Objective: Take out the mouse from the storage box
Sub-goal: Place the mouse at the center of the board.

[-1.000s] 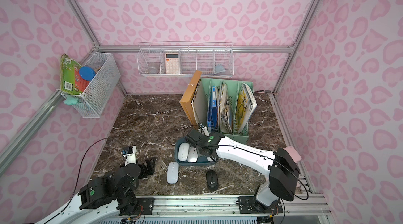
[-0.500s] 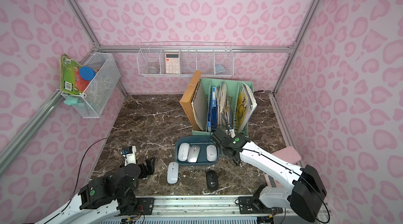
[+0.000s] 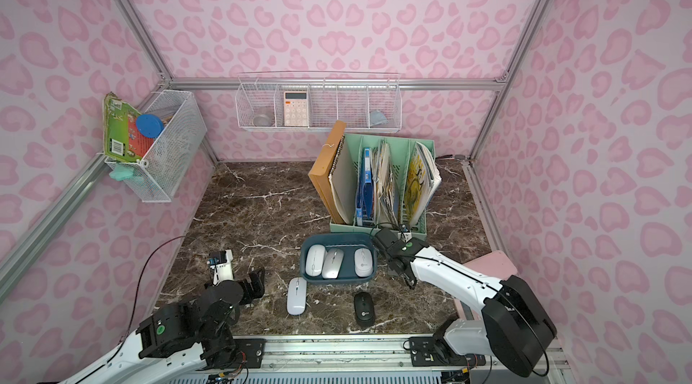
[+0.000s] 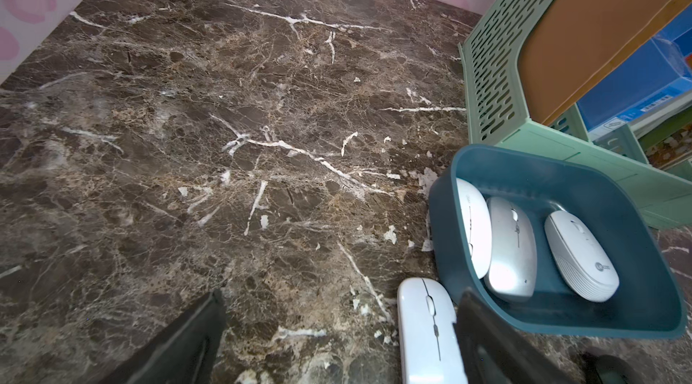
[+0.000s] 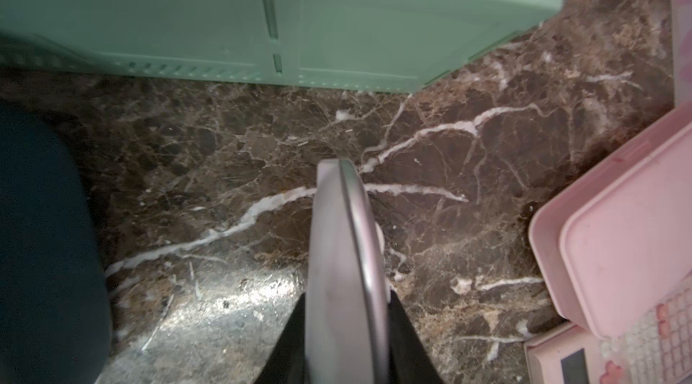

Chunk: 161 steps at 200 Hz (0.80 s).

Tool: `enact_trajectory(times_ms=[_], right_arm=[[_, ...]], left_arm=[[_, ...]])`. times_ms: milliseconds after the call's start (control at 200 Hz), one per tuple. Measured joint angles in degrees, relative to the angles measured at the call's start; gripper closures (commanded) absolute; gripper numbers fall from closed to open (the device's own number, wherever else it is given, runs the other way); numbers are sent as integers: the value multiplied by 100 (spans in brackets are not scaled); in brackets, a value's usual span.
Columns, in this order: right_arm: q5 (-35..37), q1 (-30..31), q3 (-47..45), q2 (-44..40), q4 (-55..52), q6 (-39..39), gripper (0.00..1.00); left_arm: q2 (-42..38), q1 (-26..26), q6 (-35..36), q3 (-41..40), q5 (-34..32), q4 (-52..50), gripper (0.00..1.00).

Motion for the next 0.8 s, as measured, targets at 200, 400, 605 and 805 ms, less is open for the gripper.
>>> enact_trajectory(times_ms=[200,400,605,805], right_arm=[[-50,-61,-70,428,186,52,83],[-59,-61,-83,621,334,107,81],[33,57,-28,850,372,109,66],[22,254,114,1040,400,153,58]], left_arm=[[26,0,0,0,-26,0,1],[44,0,-20,0,-42,0,1],[66,0,-81,0,-44,0,1],[96,0,-83,0,-46,0,1]])
